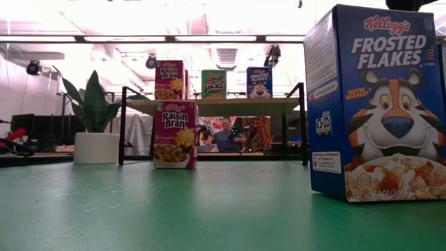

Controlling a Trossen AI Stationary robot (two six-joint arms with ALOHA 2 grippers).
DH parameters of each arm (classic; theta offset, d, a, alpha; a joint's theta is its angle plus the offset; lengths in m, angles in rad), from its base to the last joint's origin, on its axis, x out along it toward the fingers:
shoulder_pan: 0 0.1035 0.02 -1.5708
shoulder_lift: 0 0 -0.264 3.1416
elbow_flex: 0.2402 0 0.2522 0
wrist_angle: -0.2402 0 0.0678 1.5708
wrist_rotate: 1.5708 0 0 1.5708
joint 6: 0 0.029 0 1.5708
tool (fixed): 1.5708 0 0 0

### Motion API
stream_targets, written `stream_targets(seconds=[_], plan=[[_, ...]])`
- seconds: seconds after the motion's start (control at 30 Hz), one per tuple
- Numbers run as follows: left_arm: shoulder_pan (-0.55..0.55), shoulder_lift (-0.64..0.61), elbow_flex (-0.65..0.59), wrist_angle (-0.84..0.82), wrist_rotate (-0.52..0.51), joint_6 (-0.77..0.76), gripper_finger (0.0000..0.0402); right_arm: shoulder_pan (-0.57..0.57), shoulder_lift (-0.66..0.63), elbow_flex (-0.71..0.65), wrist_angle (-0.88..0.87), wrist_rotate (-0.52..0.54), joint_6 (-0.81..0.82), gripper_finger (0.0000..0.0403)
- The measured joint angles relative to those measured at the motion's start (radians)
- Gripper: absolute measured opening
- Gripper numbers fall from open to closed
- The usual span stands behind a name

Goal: Stack cereal on shelf
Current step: Put the right blue cereal box on the shelf aligned with the other blue cereal box

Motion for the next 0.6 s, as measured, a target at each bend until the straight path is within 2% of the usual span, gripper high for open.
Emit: stream_targets(seconds=[0.17, 0.6], plan=[[0.000, 0.005, 0.004, 0.001, 0.000, 0.000, 0.0088, 0.015, 0.060, 0.022, -0.002, -0.051, 0.037, 0.0054], [0.000, 0.005, 0.004, 0.001, 0.000, -0.004, 0.0088, 0.016, 0.133, 0.020, -0.002, -0.072, 0.012, 0.0288]])
